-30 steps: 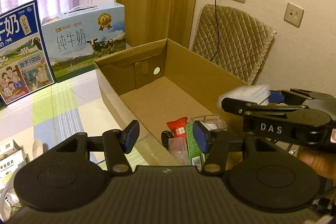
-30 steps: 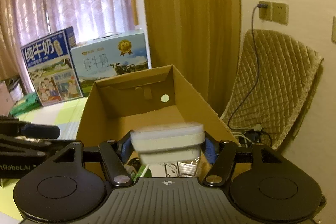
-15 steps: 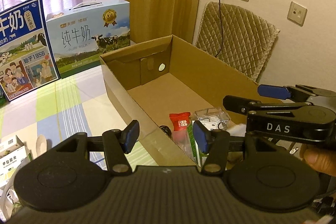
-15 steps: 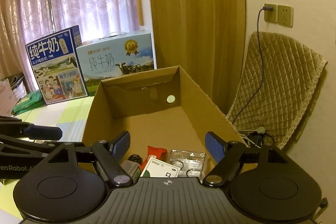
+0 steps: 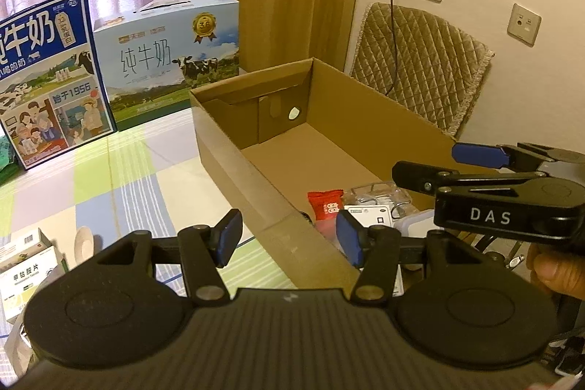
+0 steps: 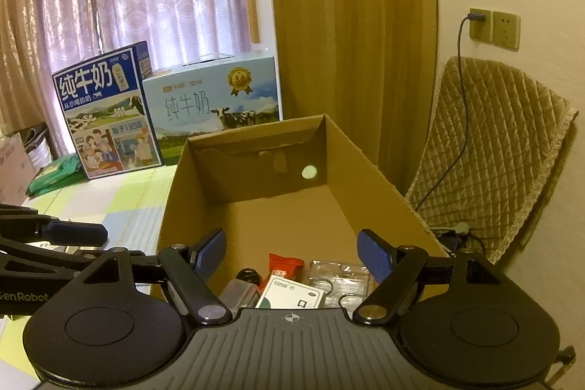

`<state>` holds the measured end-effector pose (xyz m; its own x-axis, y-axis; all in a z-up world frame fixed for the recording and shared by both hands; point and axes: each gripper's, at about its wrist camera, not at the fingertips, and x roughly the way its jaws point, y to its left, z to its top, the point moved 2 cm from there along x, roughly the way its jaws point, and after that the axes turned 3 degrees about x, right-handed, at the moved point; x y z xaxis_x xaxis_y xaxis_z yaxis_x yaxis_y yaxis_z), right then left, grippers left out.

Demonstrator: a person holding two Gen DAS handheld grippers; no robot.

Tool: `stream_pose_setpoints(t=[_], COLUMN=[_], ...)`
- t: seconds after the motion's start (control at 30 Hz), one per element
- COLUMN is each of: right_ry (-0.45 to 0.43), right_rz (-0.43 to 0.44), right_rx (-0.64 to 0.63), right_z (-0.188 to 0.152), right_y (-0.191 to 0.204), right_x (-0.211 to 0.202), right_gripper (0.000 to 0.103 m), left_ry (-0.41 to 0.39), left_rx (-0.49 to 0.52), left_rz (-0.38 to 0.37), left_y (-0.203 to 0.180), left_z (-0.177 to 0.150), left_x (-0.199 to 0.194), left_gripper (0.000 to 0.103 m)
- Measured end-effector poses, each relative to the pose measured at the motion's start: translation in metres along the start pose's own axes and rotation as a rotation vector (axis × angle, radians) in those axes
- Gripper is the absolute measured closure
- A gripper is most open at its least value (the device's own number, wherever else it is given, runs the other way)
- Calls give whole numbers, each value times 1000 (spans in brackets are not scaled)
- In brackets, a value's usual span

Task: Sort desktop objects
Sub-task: 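Withdraw both open tools from the box back over the table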

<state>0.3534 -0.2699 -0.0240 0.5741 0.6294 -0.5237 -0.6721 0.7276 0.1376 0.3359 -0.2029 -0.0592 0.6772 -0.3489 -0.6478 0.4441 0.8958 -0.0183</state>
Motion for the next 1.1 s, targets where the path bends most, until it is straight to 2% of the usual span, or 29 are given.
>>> stream_pose_setpoints(t=[0.4, 1.1], right_ry=[-6, -18], right_rz=[37, 198], right_rx=[-22, -113], right_z=[2, -3], right_y=[24, 109], right_x=[1, 6], right_gripper=[25, 24], left_ry=[2, 9], left_rx=[-18, -108], left_rz=[37, 163], left_y=[21, 100], left_z=[-9, -47], left_x=[-13, -53], left_gripper=[47, 44])
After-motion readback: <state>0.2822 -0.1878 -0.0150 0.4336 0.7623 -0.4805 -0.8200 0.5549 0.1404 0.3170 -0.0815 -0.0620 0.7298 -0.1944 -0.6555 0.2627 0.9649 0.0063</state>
